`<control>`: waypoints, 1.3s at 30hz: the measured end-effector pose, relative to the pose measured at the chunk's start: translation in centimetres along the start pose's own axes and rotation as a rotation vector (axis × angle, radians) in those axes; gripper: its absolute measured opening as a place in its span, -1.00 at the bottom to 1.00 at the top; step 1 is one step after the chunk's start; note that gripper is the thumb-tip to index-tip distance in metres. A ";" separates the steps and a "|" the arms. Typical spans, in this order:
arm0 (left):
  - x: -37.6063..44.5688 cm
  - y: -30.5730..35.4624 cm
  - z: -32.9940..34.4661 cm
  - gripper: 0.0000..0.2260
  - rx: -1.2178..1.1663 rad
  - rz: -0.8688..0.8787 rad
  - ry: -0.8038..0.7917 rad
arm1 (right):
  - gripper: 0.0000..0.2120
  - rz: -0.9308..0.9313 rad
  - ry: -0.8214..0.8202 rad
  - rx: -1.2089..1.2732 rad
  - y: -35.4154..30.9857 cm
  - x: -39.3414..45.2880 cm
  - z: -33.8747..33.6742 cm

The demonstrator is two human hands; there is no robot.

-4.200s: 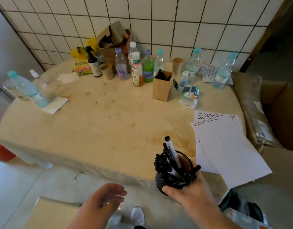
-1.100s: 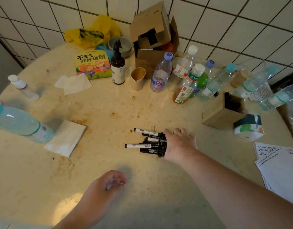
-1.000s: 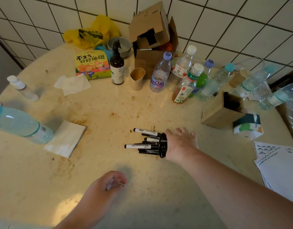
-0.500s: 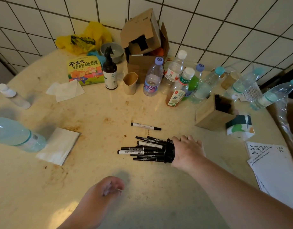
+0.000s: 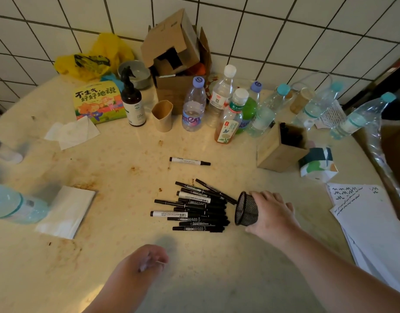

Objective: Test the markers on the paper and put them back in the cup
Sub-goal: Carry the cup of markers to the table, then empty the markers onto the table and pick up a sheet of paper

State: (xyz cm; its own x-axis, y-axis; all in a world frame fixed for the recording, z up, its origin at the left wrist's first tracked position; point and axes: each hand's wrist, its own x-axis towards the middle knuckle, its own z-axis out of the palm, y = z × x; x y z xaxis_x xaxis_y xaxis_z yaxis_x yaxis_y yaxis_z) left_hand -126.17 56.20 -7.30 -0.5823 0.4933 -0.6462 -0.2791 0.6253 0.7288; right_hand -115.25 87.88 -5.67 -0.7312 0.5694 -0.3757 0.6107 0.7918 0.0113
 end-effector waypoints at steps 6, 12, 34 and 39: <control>0.2 0.3 0.2 -0.80 -0.040 0.021 -0.019 | -0.08 0.136 0.025 0.330 1.6 -0.9 0.5; 0.2 1.0 0.4 -0.84 -0.049 0.015 -0.049 | -0.21 0.198 0.073 0.908 1.1 -0.6 0.7; -0.6 1.1 5.2 -0.60 0.153 0.114 -0.118 | -0.74 0.403 0.042 1.198 1.8 -11.6 8.8; -3.2 1.8 10.7 -0.62 0.102 0.109 -0.026 | -0.72 0.310 -0.015 1.290 6.2 -17.2 10.1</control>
State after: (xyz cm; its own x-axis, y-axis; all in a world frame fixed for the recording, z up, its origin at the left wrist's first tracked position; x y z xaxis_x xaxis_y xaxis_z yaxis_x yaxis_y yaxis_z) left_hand -116.63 62.21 -6.38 -0.5847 0.5763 -0.5710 -0.1357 0.6244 0.7692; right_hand -95.79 80.79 -8.47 -0.5117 0.6779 -0.5279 0.6057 -0.1511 -0.7812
